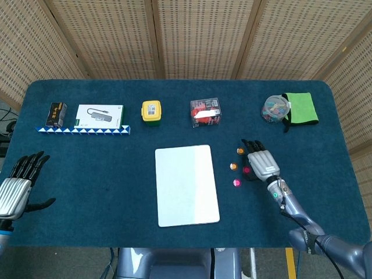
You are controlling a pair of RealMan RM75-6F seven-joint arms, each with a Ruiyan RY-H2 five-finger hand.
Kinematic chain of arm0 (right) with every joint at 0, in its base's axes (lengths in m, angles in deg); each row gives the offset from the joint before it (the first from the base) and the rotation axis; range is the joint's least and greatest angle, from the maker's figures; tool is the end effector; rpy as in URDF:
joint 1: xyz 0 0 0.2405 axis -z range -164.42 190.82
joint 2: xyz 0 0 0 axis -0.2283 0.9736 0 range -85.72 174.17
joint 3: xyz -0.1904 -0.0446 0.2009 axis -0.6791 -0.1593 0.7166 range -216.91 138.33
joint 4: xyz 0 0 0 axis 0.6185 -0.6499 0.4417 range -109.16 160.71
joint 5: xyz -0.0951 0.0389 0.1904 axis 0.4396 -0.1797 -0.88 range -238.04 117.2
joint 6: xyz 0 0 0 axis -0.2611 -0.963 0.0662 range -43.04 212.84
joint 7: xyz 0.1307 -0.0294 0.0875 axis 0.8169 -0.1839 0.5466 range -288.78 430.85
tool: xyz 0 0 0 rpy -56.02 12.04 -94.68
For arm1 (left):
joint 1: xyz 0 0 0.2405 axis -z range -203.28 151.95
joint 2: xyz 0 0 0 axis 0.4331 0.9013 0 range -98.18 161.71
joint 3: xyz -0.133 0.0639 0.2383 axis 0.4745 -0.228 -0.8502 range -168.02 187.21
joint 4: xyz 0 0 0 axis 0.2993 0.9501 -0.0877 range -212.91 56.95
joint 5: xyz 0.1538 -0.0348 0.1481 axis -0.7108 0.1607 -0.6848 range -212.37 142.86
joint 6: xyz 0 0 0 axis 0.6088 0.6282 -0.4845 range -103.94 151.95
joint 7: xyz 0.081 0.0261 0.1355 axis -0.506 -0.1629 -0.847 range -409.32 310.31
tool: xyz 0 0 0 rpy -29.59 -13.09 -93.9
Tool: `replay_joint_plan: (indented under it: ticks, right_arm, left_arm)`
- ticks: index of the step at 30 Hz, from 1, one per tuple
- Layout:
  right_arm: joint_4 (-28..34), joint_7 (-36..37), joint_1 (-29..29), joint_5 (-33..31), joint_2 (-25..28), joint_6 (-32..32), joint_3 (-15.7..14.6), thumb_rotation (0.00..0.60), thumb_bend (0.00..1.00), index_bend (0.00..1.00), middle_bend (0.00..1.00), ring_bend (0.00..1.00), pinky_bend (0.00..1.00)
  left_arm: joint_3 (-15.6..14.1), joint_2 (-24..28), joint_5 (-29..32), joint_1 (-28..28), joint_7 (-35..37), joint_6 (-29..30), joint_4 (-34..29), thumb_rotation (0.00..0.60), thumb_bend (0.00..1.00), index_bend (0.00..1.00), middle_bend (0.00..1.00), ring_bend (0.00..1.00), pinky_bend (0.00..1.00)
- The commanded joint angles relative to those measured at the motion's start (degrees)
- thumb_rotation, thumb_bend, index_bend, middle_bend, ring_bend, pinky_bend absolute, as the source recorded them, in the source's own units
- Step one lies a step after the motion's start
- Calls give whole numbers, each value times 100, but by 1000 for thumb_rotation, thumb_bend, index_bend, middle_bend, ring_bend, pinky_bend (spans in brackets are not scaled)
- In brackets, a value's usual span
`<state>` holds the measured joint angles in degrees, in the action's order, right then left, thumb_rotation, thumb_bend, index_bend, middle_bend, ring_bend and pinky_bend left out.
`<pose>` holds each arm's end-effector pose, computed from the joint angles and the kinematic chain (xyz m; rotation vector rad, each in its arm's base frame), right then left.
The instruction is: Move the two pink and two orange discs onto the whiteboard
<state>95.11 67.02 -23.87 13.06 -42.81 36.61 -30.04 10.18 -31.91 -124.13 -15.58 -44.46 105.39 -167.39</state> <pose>-0.2544 -0.3922 -0.0050 1.8231 -0.9959 0.7955 -0.3271 0.2213 0.1528 -1.5301 -0.9206 -0.9509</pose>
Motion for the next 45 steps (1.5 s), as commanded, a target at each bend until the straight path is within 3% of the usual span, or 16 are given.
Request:
replay_joint_plan:
  ticks: [1, 8, 17, 23, 25, 27, 30, 34, 37, 39, 45]
  right_arm:
    - [680, -486, -414, -191, 213, 211, 299, 600, 361, 550, 0, 0, 0]
    - [899, -1431, -1127, -1166, -112, 636, 657, 600, 363, 550, 0, 0, 0]
    - [439, -2240, -1929, -2246, -1017, 798, 692, 600, 363, 550, 0, 0, 0]
    - [5, -2404, -2246, -2619, -1452, 841, 691, 600, 358, 546, 0, 0, 0]
    - [-119, -2433, -2357, -2794, -1568, 876, 732, 600, 277, 441, 0, 0, 0]
    - [-115, -2531, -2441, -2967, -1564, 866, 732, 600, 104, 190, 0, 0, 0]
    - [24, -2686, -2474, -3056, -1435, 701, 679, 600, 8, 78, 0, 0, 0]
    - [233, -2655, -2337, -2976, -1131, 456, 606, 600, 19, 91, 0, 0, 0]
    - [268, -2443, -2071, -2656, -806, 193, 485, 600, 103, 225, 0, 0, 1]
    - [157, -2300, -1919, -2454, -672, 90, 387, 600, 205, 334, 0, 0, 9]
    - [-452, -1751, -1530, -2172, -496, 202, 142, 600, 310, 391, 0, 0, 19]
  left_arm:
    - [5, 4, 23, 5, 14, -20, -11, 600, 0, 0, 0, 0, 0]
    - [22, 24, 113, 19, 72, -98, -15, 600, 0, 0, 0, 0, 0]
    - [17, 73, 183, 43, 74, -207, -62, 600, 0, 0, 0, 0, 0]
    - [23, 79, 211, 48, 65, -231, -77, 600, 0, 0, 0, 0, 0]
    - [28, 84, 228, 56, 67, -253, -87, 600, 0, 0, 0, 0, 0]
    - [28, 90, 236, 59, 68, -266, -96, 600, 0, 0, 0, 0, 0]
    - [25, 102, 239, 63, 78, -278, -108, 600, 0, 0, 0, 0, 0]
    - [16, 116, 232, 63, 103, -289, -114, 600, 0, 0, 0, 0, 0]
    - [9, 130, 221, 67, 130, -299, -121, 600, 0, 0, 0, 0, 0]
    - [7, 135, 220, 73, 134, -312, -124, 600, 0, 0, 0, 0, 0]
    - [7, 136, 215, 97, 91, -346, -158, 600, 0, 0, 0, 0, 0]
